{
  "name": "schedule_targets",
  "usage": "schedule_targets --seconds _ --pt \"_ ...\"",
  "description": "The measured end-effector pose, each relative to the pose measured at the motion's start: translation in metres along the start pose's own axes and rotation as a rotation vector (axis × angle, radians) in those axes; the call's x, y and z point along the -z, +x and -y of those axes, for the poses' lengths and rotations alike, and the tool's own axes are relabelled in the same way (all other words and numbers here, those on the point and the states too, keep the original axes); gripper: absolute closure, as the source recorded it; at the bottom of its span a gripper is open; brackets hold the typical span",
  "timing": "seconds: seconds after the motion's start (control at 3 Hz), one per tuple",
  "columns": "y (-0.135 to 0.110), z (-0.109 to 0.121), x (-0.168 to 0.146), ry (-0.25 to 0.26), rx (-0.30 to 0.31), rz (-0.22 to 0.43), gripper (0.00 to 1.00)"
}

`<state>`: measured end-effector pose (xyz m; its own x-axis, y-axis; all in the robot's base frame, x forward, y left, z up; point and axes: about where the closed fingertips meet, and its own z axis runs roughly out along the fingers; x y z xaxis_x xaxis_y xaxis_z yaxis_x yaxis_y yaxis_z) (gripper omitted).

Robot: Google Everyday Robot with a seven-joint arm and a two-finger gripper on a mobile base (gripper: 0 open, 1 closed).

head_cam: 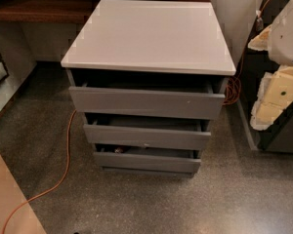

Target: Pick blue plastic bottle from bottom drawer and place on counter

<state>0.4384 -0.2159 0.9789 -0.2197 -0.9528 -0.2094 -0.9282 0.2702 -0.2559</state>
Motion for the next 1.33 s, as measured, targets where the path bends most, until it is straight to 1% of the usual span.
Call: schedule_targets --seconds 0.33,0.67,1.0,1.33 --pt "0.000 0.000 0.000 0.000 0.000 0.000 0.00" --pt "-0.002 -0.009 -0.017 -0.011 -0.010 0.002 0.00" --pt "-0.002 -0.014 -0.042 -0.029 -0.032 0.016 0.00" --pt "0.000 -0.029 -0.111 -0.064 -0.058 0.014 0.00"
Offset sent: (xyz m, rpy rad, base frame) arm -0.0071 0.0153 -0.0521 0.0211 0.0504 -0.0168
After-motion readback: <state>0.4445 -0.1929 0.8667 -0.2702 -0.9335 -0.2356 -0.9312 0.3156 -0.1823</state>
